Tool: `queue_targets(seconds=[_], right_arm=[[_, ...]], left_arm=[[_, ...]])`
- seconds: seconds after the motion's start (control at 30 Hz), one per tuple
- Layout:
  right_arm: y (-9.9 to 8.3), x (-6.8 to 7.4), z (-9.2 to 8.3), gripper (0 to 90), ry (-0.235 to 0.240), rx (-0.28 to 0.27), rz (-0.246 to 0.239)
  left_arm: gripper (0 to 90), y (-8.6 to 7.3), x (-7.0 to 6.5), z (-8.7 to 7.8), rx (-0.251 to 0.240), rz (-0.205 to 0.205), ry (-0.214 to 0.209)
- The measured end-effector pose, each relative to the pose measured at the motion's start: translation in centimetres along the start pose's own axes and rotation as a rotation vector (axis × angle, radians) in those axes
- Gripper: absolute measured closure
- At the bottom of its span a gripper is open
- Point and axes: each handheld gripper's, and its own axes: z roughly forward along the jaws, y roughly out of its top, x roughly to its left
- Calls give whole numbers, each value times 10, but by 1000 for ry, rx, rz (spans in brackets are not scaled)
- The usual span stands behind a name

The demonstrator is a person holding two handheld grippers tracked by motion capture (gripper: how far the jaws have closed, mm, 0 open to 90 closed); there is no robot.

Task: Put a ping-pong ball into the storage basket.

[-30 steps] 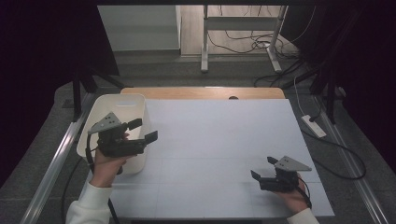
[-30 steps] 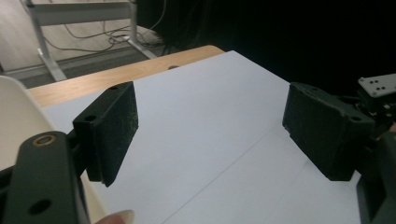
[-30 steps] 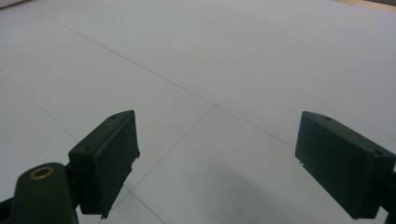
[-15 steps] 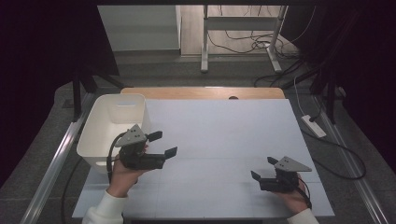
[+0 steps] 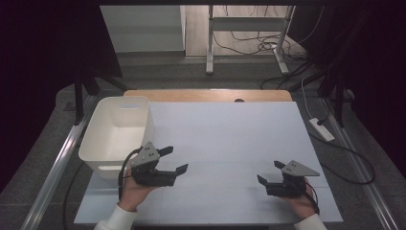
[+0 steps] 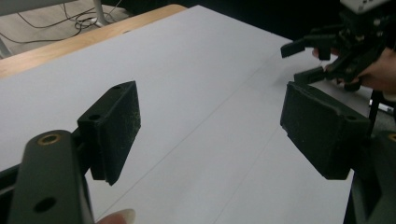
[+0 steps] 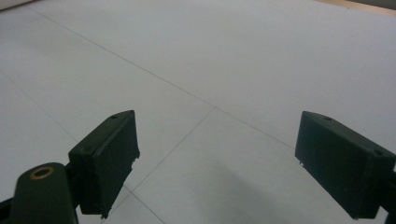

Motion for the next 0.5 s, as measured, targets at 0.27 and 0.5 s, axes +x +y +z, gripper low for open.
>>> queue_targets(seconds=[0.27, 0.5], right_arm=[[0, 0, -1, 133, 0, -6, -3], [0, 1, 0, 133, 8, -6, -10]], left_arm=[[207, -24, 4, 2, 7, -45, -2], [208, -45, 8, -2, 20, -49, 18]])
